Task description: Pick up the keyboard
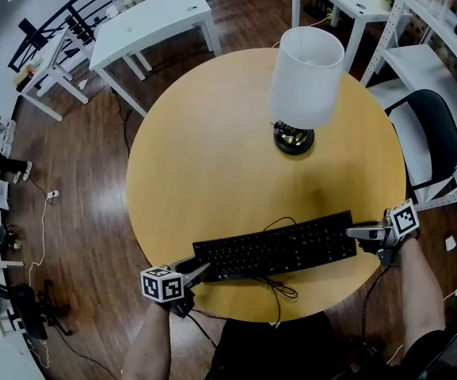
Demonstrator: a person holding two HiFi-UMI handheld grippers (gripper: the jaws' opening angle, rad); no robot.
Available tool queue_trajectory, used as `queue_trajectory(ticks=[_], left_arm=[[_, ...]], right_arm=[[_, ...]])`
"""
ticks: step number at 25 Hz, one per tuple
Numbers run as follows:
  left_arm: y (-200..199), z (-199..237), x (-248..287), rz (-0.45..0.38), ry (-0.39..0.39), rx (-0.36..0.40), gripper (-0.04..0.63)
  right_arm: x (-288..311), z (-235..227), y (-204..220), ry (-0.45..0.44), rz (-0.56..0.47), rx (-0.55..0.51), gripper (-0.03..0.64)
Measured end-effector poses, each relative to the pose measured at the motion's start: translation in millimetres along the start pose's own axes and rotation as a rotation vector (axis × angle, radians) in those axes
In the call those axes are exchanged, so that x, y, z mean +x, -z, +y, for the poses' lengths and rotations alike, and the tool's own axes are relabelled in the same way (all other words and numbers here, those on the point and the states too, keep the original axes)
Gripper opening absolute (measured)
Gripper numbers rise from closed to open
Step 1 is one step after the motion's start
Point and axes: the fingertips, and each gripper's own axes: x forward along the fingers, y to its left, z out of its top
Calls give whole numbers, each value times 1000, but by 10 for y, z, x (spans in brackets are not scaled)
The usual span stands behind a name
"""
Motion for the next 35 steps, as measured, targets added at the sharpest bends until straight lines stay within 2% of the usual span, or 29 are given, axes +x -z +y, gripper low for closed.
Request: queue_trajectory(ticks=[3,7,10,14,20,25,35], left_arm=[[-5,46,-38,2,12,-33,199],[-26,86,-161,-36,2,-77,199],[-134,-6,-257,-70,5,-74,196],[-442,-134,-430,-120,7,-15,189],[-914,-336,-710,-218,-11,84,189],[-1109,-571,-908,-283,-5,129,189],[-1466,-1015,-1480,-410,-21,251,189]], right_arm=[[51,99,12,-30,-12,-17,75],[131,201,-2,-20,-24,-63,77],[104,387,-58,-37,-48,-94,78],[64,698,-143,-87,-96,-123,78],[-60,1142,-406,-69,-191,-266,80],[-224,1501,-539,-47,-282,-370,81],[-433,2175,-531,-42,-363,-517,82]])
